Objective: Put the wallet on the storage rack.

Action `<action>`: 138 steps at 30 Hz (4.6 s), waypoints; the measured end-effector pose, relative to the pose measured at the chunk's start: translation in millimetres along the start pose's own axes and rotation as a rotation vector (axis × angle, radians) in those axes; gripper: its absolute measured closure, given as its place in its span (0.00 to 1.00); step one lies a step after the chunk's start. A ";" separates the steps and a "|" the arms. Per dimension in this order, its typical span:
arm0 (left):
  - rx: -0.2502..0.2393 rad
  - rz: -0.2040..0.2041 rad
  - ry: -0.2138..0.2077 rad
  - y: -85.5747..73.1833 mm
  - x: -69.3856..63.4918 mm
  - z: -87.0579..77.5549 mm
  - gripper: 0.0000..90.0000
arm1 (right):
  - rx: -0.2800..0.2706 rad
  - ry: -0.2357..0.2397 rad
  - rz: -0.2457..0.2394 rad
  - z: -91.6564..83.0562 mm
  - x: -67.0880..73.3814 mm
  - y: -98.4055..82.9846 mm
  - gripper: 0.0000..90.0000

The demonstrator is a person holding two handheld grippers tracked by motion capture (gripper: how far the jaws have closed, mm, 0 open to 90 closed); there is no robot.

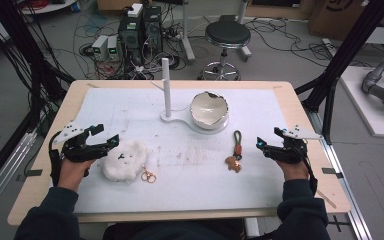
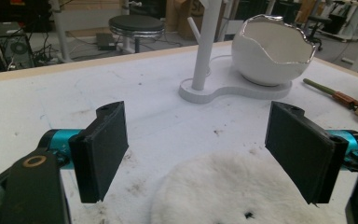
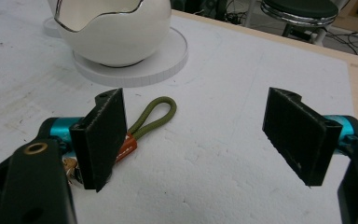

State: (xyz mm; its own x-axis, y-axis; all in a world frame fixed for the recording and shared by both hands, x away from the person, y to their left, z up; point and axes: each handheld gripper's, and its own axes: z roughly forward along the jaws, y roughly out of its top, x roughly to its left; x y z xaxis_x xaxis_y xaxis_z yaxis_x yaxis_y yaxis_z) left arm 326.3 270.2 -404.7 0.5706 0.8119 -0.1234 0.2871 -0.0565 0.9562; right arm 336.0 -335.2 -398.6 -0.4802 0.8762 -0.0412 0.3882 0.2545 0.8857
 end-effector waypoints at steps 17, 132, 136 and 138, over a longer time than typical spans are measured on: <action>0.300 -0.074 0.044 -23.7 4.3 14.0 0.24 | -0.001 0.028 0.009 0.2 1.6 -2.1 0.25; 0.053 0.491 -0.337 143.8 -103.2 142.2 0.85 | -0.118 0.290 0.087 6.6 4.6 22.6 0.44; 0.051 0.502 -0.327 154.5 -106.7 157.3 0.85 | -0.116 0.293 0.090 7.1 3.9 22.5 0.44; 0.066 0.529 -0.321 156.9 -109.5 166.4 0.85 | -0.115 0.293 0.087 7.7 3.8 22.4 0.44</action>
State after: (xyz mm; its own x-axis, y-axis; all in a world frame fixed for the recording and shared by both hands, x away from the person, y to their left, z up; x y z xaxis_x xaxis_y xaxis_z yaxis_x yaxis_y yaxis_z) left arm 436.8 75.7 -285.3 0.8484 0.4497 0.2792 -0.0564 -0.4476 0.8924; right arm 349.0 -322.9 -382.4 -0.6618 0.7331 0.1572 0.3545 0.1212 0.9272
